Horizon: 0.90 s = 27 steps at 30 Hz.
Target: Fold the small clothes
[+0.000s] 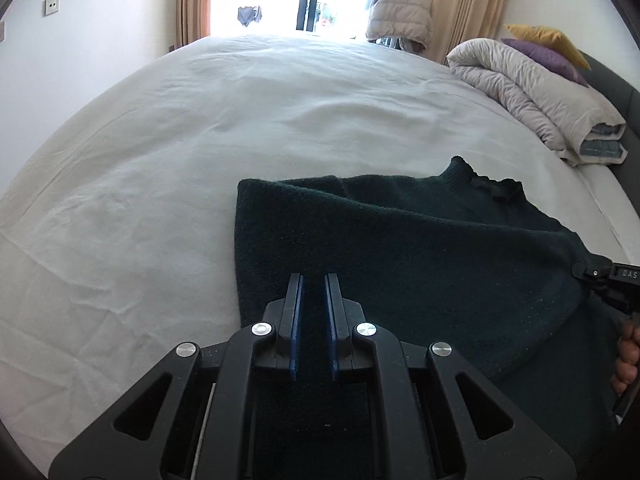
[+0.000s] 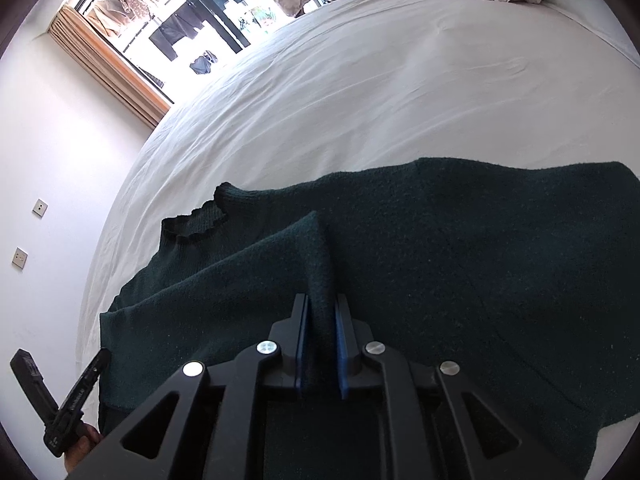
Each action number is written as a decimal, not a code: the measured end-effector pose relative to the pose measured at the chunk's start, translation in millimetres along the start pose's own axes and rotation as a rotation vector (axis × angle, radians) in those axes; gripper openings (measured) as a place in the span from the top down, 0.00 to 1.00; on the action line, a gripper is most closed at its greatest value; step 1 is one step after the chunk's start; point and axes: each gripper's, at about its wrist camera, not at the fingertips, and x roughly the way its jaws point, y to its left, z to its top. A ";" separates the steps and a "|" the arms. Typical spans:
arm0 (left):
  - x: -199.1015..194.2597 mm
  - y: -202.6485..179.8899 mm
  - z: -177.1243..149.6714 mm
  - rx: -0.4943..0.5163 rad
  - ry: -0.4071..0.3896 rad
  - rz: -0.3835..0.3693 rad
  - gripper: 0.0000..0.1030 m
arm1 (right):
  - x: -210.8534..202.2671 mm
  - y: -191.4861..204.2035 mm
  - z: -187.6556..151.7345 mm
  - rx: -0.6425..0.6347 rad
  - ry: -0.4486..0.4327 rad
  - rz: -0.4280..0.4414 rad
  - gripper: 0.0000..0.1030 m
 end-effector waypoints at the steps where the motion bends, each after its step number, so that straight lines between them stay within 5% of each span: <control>1: 0.7 3.5 -0.3 -0.015 -0.001 -0.008 0.91 | -0.8 1.6 -0.3 -0.011 0.001 -0.012 0.86; 19: 0.1 21.4 -0.1 -0.091 -0.004 -0.080 0.91 | -30.3 -10.3 -11.0 0.149 -0.006 0.041 0.94; 23: 1.6 17.2 -0.4 -0.063 0.003 -0.058 0.91 | -11.8 -17.6 -13.8 0.144 0.028 -0.011 0.94; 27: 2.3 16.7 -3.1 -0.044 0.001 -0.053 0.90 | -7.9 -22.7 -16.9 0.127 -0.002 0.028 0.93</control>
